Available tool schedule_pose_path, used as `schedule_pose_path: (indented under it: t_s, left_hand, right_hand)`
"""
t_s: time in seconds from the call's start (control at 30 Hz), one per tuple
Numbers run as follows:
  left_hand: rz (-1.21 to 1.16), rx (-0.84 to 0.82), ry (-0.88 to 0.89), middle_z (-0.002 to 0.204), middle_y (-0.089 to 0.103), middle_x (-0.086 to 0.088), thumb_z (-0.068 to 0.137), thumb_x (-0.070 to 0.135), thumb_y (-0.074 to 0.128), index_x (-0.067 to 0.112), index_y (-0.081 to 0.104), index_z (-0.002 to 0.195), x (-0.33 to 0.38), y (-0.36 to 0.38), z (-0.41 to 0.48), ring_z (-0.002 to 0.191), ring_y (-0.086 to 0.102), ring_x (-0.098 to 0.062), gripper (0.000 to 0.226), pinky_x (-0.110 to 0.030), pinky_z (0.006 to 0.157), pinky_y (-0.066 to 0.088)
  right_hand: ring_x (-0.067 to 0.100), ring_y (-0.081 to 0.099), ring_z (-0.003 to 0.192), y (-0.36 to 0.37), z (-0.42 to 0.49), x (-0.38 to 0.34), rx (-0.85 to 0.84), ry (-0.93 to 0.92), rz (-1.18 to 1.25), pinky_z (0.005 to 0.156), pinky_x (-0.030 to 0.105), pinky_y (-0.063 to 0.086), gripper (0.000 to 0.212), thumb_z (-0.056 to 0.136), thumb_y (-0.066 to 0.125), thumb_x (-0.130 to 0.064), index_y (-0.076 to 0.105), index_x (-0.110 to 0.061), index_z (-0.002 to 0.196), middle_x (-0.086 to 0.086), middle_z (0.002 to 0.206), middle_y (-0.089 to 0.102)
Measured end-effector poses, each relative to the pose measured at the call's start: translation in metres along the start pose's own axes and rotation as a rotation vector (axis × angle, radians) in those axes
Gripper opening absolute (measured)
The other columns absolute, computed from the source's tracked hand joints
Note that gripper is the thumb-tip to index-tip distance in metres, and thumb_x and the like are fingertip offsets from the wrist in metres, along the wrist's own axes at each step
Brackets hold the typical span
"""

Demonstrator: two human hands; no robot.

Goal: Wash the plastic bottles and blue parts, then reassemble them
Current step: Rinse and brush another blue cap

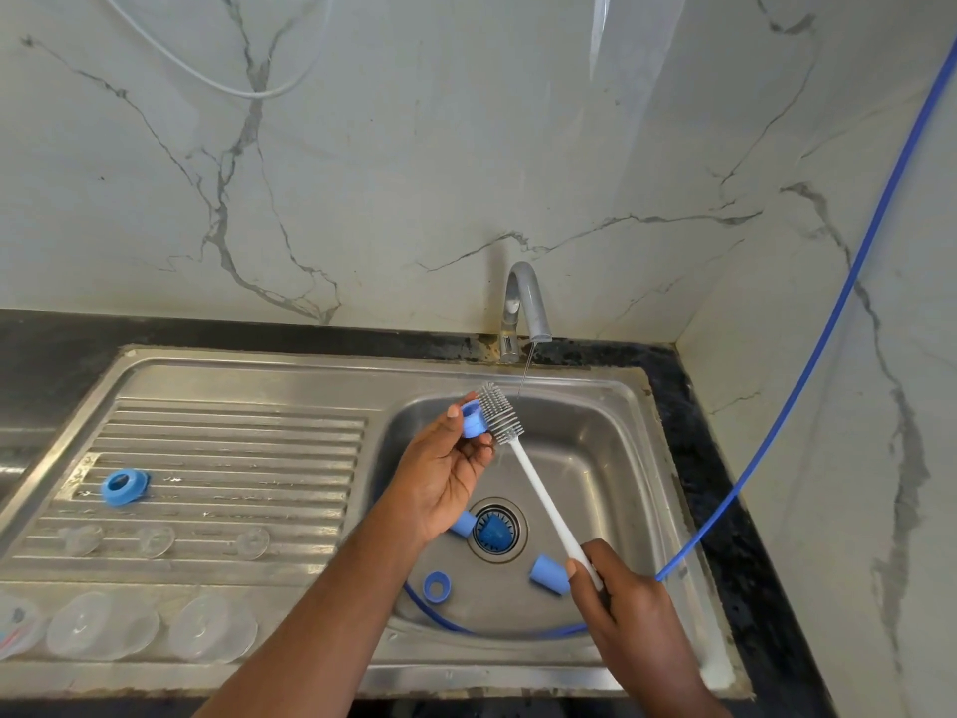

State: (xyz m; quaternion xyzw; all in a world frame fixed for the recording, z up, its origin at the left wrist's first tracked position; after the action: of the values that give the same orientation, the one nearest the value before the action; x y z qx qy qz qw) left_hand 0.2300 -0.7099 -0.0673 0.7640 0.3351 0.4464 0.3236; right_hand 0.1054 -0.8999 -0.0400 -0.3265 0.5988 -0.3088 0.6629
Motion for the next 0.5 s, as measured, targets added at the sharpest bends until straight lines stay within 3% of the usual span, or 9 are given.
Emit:
schedule_pose_path:
  t_s: [0.1,0.27,0.37,0.5]
  left_hand:
    - [0.078,0.008,-0.013,0.103,0.067,-0.019,0.100,0.012,0.054,-0.001,0.063,0.118,0.000,-0.002,0.002,0.082,0.061,-0.019,0.025,-0.024,0.070,0.060]
    - [0.250,0.058,0.013,0.076,0.066,-0.005,0.100,0.009,0.055,0.005,0.068,0.101,0.004,-0.001,0.001,0.063,0.059,-0.009,0.014,-0.024,0.062,0.042]
    - [0.286,0.030,0.021,0.073,0.058,-0.006,0.100,0.009,0.053,0.006,0.070,0.095,0.007,0.003,0.003,0.062,0.048,-0.010,0.018,-0.026,0.058,0.034]
    - [0.355,0.077,-0.002,0.075,0.059,-0.004,0.102,0.013,0.054,0.005,0.070,0.111,0.010,-0.005,0.007,0.064,0.048,-0.010,0.020,-0.026,0.057,0.036]
  right_hand:
    - [0.013,0.042,0.045,-0.002,0.002,0.009,0.005,0.015,-0.033,0.045,0.024,0.033,0.010,0.097,0.052,-0.045,0.044,-0.044,0.091,-0.008,0.052,0.043]
    - [0.009,0.038,0.043,0.004,0.001,0.001,-0.039,-0.032,-0.116,0.042,0.012,0.024,0.016,0.096,0.045,-0.054,0.043,-0.039,0.092,-0.011,0.050,0.038]
    - [0.011,0.041,0.045,0.006,0.003,0.004,-0.030,-0.012,-0.087,0.042,0.018,0.028,0.012,0.097,0.051,-0.048,0.043,-0.040,0.093,-0.012,0.053,0.041]
    - [0.012,0.044,0.047,0.005,0.005,0.000,-0.027,-0.041,-0.084,0.042,0.021,0.033,0.021,0.096,0.039,-0.060,0.044,-0.040,0.092,-0.013,0.054,0.042]
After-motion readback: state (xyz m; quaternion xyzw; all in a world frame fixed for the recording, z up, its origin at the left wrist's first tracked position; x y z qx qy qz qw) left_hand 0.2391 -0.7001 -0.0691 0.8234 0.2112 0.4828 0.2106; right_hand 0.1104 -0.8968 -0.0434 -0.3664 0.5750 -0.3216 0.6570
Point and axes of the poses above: each hand's wrist, its own z-axis towards the middle knuckle, its own y-axis out of the palm, x = y × z, the point moved 10 cm from there along z, towards the middle knuckle
